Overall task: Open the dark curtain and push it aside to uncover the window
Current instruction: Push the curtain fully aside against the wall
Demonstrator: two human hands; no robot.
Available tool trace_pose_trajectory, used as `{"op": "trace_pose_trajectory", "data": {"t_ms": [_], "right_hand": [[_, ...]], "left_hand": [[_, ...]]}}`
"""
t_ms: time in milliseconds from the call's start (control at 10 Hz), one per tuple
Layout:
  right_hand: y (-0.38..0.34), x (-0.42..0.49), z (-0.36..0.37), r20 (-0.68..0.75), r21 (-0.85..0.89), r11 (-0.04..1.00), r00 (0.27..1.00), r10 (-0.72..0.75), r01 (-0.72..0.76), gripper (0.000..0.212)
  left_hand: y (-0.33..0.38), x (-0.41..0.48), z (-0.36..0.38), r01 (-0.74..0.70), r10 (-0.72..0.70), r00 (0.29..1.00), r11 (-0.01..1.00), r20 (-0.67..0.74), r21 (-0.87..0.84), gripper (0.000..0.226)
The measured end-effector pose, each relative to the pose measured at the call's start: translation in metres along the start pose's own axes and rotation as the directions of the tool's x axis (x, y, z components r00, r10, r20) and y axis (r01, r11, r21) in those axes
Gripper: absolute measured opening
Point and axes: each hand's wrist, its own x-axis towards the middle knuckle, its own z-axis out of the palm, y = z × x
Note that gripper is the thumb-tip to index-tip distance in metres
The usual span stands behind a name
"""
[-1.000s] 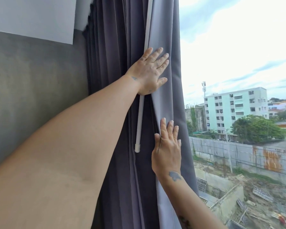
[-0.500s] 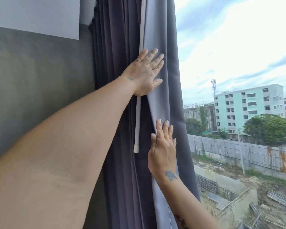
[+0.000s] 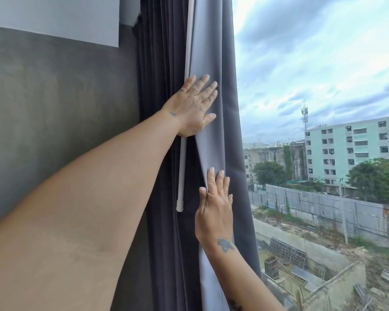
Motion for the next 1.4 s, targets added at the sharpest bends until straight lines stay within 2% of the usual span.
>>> {"op": "trace_pose_trajectory", "data": {"t_ms": [200,700,900,1400], "right_hand": [[0.018,0.03,0.062,0.011,-0.011,1.0,1.0,0.02,-0.02,0.048],[0.03,0.056,0.13,0.037,0.03,1.0,0.999,-0.009,0.008,0.046],[0.041,0.074,0.151,0.045,0.026,1.0,0.999,-0.016,0.015,0.046],[0.058,0.126,0.242,-0.071,-0.02,1.0,0.997,0.017,-0.019,0.047]], "left_hand": [[-0.016,0.01,0.073,-0.001,0.001,1.0,1.0,0.029,-0.002,0.064],[-0.043,0.01,0.134,0.029,-0.028,0.997,1.0,0.077,-0.006,0.064],[-0.048,0.021,0.16,0.039,-0.038,0.998,0.999,0.047,-0.016,0.064],[-0.082,0.052,0.254,-0.013,0.01,0.997,0.999,-0.082,-0.031,0.063]]}}
